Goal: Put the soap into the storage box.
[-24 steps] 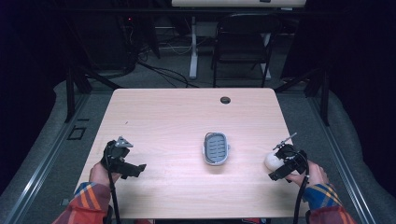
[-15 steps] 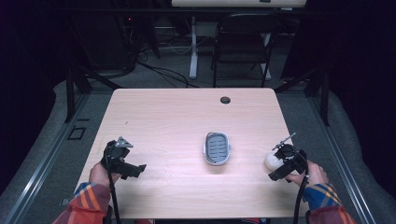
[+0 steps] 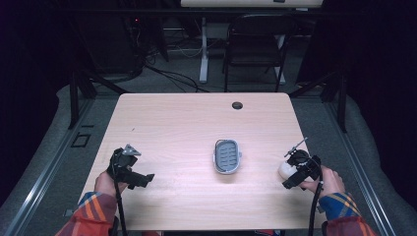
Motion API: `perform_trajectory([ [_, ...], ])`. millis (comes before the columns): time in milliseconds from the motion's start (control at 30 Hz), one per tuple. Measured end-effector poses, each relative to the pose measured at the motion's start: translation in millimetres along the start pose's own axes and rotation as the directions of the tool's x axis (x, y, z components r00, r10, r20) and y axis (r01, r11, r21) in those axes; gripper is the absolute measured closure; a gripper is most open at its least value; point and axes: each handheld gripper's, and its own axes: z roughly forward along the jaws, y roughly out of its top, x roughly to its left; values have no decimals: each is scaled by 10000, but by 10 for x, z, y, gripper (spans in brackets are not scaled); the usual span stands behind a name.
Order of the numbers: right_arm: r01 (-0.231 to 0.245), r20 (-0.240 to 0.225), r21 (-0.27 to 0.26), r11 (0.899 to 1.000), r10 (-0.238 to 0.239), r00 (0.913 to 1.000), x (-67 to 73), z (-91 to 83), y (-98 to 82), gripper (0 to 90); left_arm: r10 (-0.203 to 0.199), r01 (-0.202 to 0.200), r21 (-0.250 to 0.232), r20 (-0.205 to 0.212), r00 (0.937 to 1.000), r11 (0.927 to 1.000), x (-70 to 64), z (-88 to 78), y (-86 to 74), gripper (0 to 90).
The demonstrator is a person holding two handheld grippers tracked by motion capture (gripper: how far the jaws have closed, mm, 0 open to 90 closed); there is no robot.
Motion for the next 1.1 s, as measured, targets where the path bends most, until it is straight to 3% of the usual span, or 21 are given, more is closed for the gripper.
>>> perform_trajectory([
  [33, -601, -157, -707, 9957, 592, 9981, 22, 55, -14, 0, -12, 12, 29, 8, 10000, 10000, 3, 3, 0, 1],
  [67, 100, -6, 110, 9999, -100, 9999, -29, -3, 30, 0, -13, 13, 33, 18, 10000, 10000, 4, 5, 0, 1],
  [100, 631, 115, 748, 9952, -642, 9979, -70, -45, 73, 0, -11, 11, 36, 24, 10000, 10000, 4, 5, 0, 1],
  [133, -1059, -268, -1195, 9872, 1035, 9943, 18, 98, 11, 0, -11, 11, 36, 24, 10000, 10000, 4, 5, 0, 1],
  [167, -772, -243, -818, 9936, 755, 9969, -5, 78, 37, 0, -49, 49, 2, 91, 9999, 10000, 4, 7, -1, 1],
  [200, 391, -19, 545, 9977, -391, 9992, -87, -15, 106, 0, -71, 71, -15, 120, 9999, 10000, 4, 9, -1, 1],
  [233, -966, -414, -1178, 9883, 923, 9949, -14, 122, 56, 0, -71, 72, -17, 135, 9999, 10000, 3, 10, -1, 2],
  [267, -117, -262, -91, 9999, 114, 9996, -68, 59, 109, 0, -71, 72, -17, 135, 9999, 10000, 3, 10, -1, 1],
  [467, 83, -246, 260, 9996, -77, 9997, -110, 147, 233, 0, -57, 57, -9, 197, 9998, 10000, 3, 12, -2, 1],
  [500, 364, -234, 728, 9967, -348, 9991, -136, 133, 271, 0, -57, 57, -12, 211, 9998, 10000, 3, 12, -2, 1],
  [533, -78, -359, 310, 9995, 90, 9993, -125, 182, 265, 0, -37, 37, -8, 215, 9998, 10000, 3, 11, -1, 1],
  [600, -85, -490, 453, 9989, 107, 9987, -148, 194, 283, 0, -36, 37, -9, 214, 9998, 10000, 1, 12, -1, 1],
  [633, 136, -506, 971, 9952, -87, 9987, -186, 199, 325, 0, -34, 34, 0, 229, 9997, 10000, -1, 13, 0, 1],
  [667, -522, -688, 286, 9982, 540, 9962, -155, 273, 299, 0, -12, 12, -5, 224, 9997, 10000, 0, 15, 1, 1],
  [700, -391, -618, 484, 9981, 420, 9972, -167, 277, 312, 0, -4, 4, -3, 229, 9997, 10000, -1, 16, 2, 1],
  [733, 116, -482, 1130, 9935, -62, 9988, -199, 243, 348, 0, 5, -5, 0, 231, 9997, 10000, -2, 17, 2, 1],
  [767, 314, -428, 1382, 9899, -257, 9988, -213, 238, 367, 0, -5, 5, -6, 227, 9997, 10000, -3, 18, 3, 1],
  [833, 167, -386, 1265, 9918, -119, 9992, -209, 251, 367, 0, -42, 42, -31, 230, 9997, 10000, -6, 22, 3, 1],
  [867, -291, -326, 739, 9968, 316, 9990, -198, 286, 359, 11, -19, 19, -5, 241, 9997, 10000, -6, 23, 4, 1],
  [967, -72, -232, 1279, 9918, 103, 9997, -236, 284, 397, 70, -13, 13, 10, 254, 9997, 10000, -9, 25, 5, 1],
  [1100, -140, -299, 1280, 9917, 180, 9994, -249, 329, 403, 146, -23, 22, 12, 273, 9996, 10000, -8, 28, 6, 1],
])
